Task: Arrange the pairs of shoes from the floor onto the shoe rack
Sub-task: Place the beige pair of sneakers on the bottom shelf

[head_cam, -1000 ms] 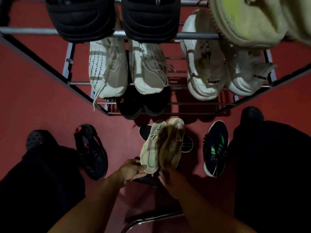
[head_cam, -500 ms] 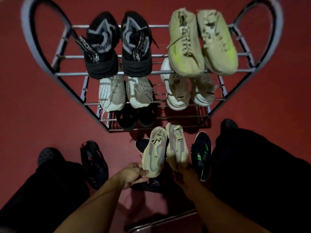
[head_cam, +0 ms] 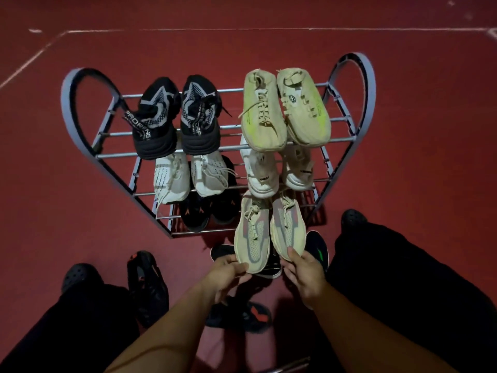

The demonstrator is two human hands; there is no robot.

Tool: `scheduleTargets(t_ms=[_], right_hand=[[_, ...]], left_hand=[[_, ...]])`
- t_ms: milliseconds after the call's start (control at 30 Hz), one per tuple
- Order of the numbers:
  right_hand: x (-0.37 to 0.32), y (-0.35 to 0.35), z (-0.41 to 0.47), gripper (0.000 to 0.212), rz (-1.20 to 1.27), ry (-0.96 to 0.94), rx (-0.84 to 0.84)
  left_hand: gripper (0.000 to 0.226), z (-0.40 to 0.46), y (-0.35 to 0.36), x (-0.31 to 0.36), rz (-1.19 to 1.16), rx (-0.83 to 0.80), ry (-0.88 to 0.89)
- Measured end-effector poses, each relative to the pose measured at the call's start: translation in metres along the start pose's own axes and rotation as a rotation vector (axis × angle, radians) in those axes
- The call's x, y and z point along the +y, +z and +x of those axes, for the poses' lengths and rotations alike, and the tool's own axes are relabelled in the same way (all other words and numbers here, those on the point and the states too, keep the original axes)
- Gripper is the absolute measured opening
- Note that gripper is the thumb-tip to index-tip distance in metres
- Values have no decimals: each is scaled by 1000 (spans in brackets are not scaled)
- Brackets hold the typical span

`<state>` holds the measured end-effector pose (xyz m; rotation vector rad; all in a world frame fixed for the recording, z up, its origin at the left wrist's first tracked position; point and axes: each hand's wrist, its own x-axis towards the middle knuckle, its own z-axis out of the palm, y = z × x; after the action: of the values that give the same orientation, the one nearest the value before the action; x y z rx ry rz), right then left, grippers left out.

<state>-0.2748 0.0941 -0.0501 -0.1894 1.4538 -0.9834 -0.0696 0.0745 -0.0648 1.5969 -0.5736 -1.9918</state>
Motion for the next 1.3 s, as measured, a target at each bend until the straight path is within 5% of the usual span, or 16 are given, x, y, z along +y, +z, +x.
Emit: scheduleTargets(t_ms=[500,633,767,900,1000,1300], right_hand=[[-66,31,136,27,36,-28,-33],[-74,32,162,45,17,59,17],[-73,28,170,40,-71,145,-22],[-68,25,169,47,-29,100,2],[-64,26,166,29,-77,66,-16],[-42,18,142,35,-374,-19,-16]], left_hand=[[29,130,36,71,-76,148,70],[19,146,42,82,-51,159,78],[8,161,38,77,91,227,79],[30,172,29,72,343,221,119],[51,178,18,68,543,218,133],[26,108,-3,67,706,114,150]])
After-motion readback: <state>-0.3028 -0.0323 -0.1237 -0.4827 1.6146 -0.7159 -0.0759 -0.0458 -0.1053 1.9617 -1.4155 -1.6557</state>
